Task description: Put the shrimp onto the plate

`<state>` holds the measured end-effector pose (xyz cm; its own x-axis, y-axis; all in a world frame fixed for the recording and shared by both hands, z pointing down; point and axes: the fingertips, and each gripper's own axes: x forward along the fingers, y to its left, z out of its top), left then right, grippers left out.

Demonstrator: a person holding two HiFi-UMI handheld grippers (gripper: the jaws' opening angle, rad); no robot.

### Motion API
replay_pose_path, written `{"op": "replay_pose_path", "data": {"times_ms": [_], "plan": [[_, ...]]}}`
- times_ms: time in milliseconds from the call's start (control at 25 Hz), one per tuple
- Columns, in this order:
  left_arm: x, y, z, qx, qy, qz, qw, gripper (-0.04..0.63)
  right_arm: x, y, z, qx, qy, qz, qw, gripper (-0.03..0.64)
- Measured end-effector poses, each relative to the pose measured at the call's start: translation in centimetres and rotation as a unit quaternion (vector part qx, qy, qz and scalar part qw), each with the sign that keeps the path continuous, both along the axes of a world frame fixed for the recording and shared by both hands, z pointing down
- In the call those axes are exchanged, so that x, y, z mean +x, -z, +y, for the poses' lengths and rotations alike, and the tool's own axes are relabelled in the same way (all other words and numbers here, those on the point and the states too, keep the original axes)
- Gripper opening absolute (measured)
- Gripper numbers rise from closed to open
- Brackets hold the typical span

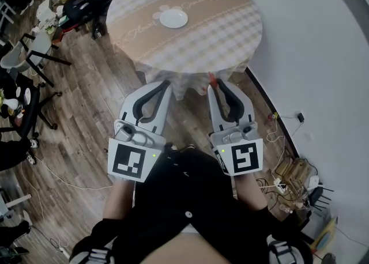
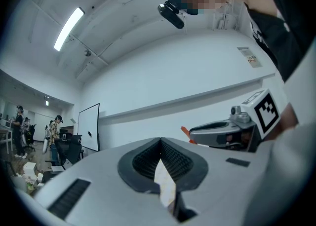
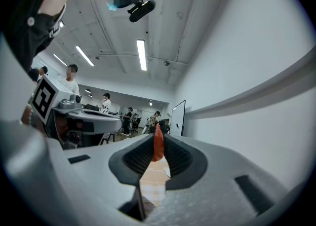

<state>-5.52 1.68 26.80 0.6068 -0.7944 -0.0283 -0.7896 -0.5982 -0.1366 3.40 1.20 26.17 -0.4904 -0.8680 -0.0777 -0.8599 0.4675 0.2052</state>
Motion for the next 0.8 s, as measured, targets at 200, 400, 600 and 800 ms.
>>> {"op": "replay_pose_path", "data": {"times_ms": [200,400,600,800], "plan": [[-0.6,-0.5,0.2,-0.007,-0.007,0.002,1.0000,0.003,-0.6,-0.5,0.4,-0.005,-0.009,0.000,1.000,0.049],[-0.6,-1.1,0.2,-0.013,-0.013,0.002,0.9998,0.003,-0.7,-1.0,0.6,-0.011,-0.014,0.000,1.000,0.049],[-0.6,-1.4,-0.3,-0.013,-0.013,0.001,0.9998,0.003,-0.6,-1.2,0.1,-0.012,-0.015,0.001,1.000,0.049],[-0.2,-1.3,-1.4,-0.010,-0.008,0.002,0.9999,0.003,-0.2,-1.5,-1.1,-0.014,-0.008,0.001,1.000,0.049]]}}
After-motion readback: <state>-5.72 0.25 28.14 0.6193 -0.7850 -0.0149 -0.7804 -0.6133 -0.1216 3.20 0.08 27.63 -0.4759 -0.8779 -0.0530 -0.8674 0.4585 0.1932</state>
